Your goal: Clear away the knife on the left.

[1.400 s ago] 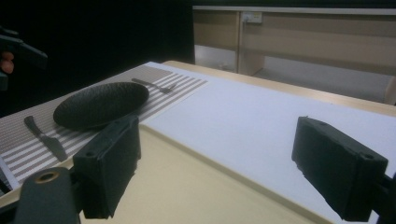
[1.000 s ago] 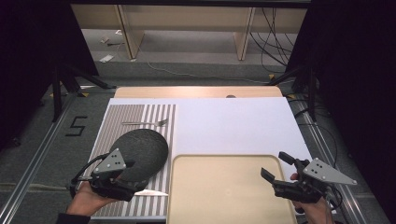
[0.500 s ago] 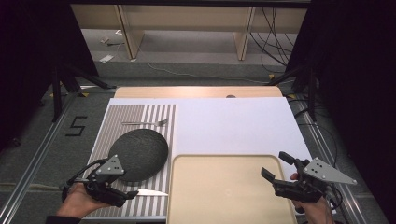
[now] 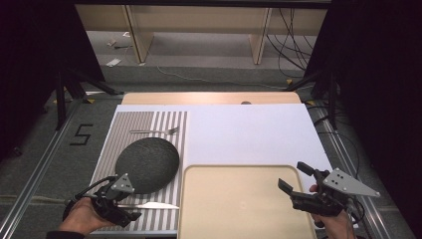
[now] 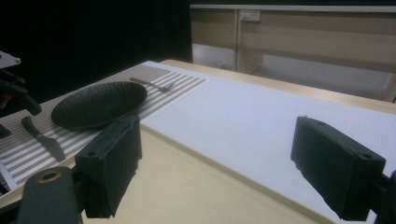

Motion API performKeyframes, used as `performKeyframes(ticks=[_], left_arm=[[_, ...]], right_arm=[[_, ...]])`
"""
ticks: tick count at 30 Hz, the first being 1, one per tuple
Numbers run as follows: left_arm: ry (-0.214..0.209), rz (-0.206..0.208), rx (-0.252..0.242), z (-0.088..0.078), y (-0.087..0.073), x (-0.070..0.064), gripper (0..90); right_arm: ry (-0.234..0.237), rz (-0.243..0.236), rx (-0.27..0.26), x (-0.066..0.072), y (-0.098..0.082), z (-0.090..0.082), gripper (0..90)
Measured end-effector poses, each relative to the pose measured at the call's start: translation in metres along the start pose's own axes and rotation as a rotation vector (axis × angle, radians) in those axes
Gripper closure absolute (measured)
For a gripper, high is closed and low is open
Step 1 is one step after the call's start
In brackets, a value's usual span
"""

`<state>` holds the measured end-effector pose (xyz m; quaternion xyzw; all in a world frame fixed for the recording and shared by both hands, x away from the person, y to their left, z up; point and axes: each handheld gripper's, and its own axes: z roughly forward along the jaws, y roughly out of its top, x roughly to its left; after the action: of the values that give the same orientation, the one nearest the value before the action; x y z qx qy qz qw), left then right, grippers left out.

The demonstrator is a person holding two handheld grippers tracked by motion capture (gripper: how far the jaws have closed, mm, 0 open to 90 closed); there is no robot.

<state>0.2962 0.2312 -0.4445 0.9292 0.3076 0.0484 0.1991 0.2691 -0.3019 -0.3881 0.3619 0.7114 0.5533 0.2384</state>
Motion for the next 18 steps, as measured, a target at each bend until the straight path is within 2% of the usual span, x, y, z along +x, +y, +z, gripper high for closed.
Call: performKeyframes(ticks=[7, 14, 18], left_arm=[[-0.009, -0.010, 0.038, 0.009, -0.001, 0.006, 24.3], [-0.022, 0.023, 0.106, 0.018, 0.006, 0.006, 30.1], [-0.030, 0.030, 0.125, 0.021, 0.009, 0.007, 33.5]], right_arm=[[0.002, 0.000, -0.002, 0.000, 0.000, 0.000, 17.2], [0.001, 0.000, -0.002, 0.000, 0.000, 0.000, 17.3], [0.001, -0.001, -0.005, -0.001, 0.000, 0.000, 17.3]])
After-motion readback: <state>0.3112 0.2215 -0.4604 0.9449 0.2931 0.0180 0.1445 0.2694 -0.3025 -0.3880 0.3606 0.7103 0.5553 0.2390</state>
